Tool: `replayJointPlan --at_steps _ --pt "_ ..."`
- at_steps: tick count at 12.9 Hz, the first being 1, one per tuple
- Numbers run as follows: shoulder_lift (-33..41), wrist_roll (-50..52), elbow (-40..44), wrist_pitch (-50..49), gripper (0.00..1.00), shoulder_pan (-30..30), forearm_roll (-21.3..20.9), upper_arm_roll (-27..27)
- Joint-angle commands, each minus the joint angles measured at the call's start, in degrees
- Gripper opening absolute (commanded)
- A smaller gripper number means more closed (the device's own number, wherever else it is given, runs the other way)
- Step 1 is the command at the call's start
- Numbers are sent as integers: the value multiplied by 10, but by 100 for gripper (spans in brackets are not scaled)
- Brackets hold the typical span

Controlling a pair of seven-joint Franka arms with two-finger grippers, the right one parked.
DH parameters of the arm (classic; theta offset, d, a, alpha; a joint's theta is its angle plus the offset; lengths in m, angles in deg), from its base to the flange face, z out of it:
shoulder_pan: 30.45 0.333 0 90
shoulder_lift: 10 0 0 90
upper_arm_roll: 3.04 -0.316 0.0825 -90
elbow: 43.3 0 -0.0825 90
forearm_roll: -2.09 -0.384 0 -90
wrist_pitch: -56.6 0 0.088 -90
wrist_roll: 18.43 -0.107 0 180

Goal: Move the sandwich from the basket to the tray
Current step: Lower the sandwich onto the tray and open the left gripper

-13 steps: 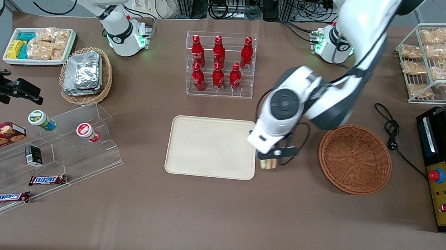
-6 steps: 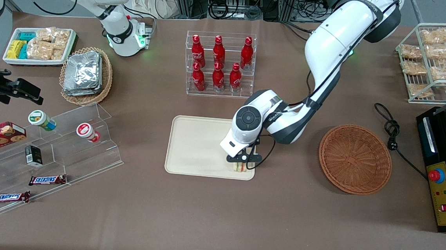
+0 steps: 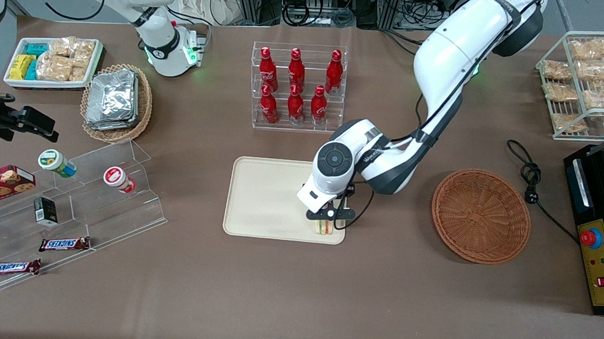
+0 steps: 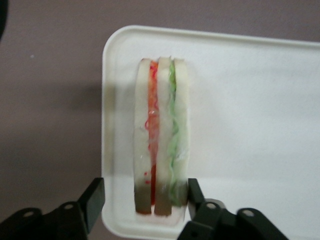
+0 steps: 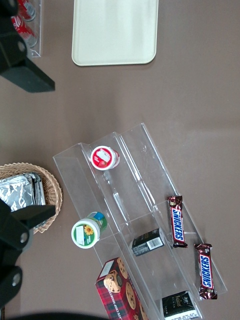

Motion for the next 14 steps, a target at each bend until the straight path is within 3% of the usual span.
replayJointPlan --at_steps 1,6,9,11,14 --pt "61 -5 -2 -80 100 -5 -8 -6" --pt "148 13 -26 -136 100 8 -12 -8" --pt "256 -3 -159 -94 100 46 -13 -6" --pt "330 -58 -214 -93 100 76 -1 -6" --pt "404 -207 -224 -136 100 163 39 -7"
